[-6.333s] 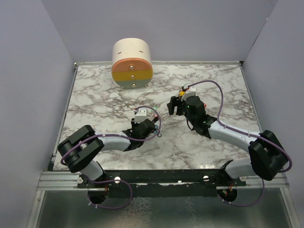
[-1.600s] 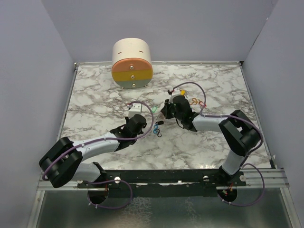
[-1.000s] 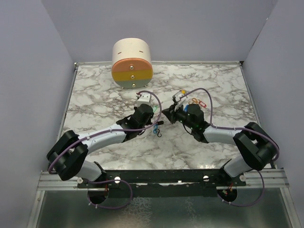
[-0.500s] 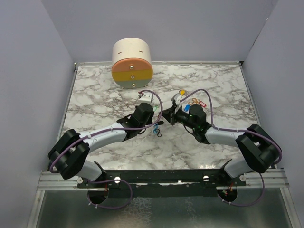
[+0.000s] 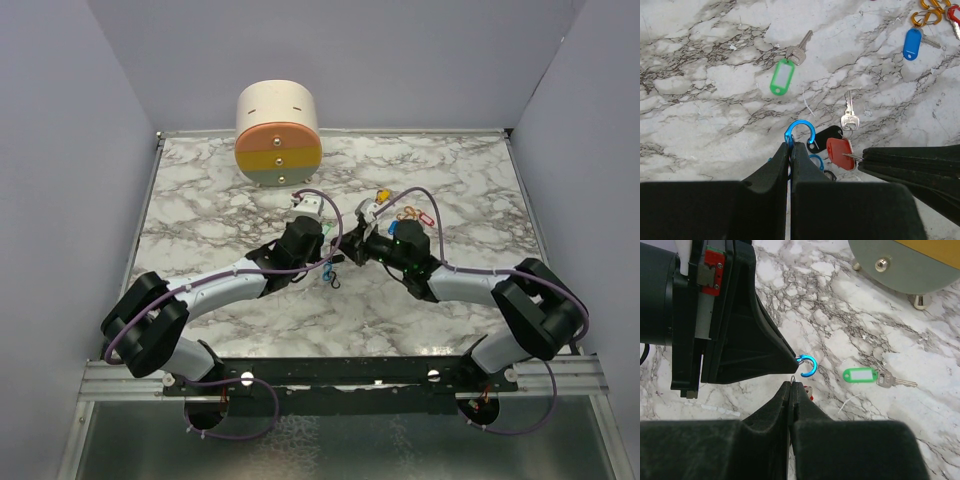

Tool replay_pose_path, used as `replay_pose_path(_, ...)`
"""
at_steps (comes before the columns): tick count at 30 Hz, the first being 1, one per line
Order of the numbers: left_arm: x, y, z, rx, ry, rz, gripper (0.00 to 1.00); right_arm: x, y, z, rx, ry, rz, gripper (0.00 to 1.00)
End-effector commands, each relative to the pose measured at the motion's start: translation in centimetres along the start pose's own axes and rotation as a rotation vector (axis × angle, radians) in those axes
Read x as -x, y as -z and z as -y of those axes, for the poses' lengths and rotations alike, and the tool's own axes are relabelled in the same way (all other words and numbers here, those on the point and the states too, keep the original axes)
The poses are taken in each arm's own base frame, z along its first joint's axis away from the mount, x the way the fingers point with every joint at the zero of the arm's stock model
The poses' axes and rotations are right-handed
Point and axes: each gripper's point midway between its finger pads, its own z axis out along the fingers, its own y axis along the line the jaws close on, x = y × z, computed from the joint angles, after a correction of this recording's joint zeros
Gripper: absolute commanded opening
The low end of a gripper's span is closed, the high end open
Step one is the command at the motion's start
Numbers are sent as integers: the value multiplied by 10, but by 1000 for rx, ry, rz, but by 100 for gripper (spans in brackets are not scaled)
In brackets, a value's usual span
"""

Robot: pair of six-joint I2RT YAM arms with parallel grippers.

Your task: Put the keys on the keyring

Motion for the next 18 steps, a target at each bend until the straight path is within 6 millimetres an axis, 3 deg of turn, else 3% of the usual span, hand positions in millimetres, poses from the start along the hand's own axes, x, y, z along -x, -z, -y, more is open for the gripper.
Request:
replay_pose_path(1, 21, 5, 9, -41, 26, 52, 0, 6, -10, -8, 49, 24, 8, 1)
replay_pose_path(18, 21, 14, 10, -71, 36, 61, 0, -2, -20, -6, 43, -3, -11, 1)
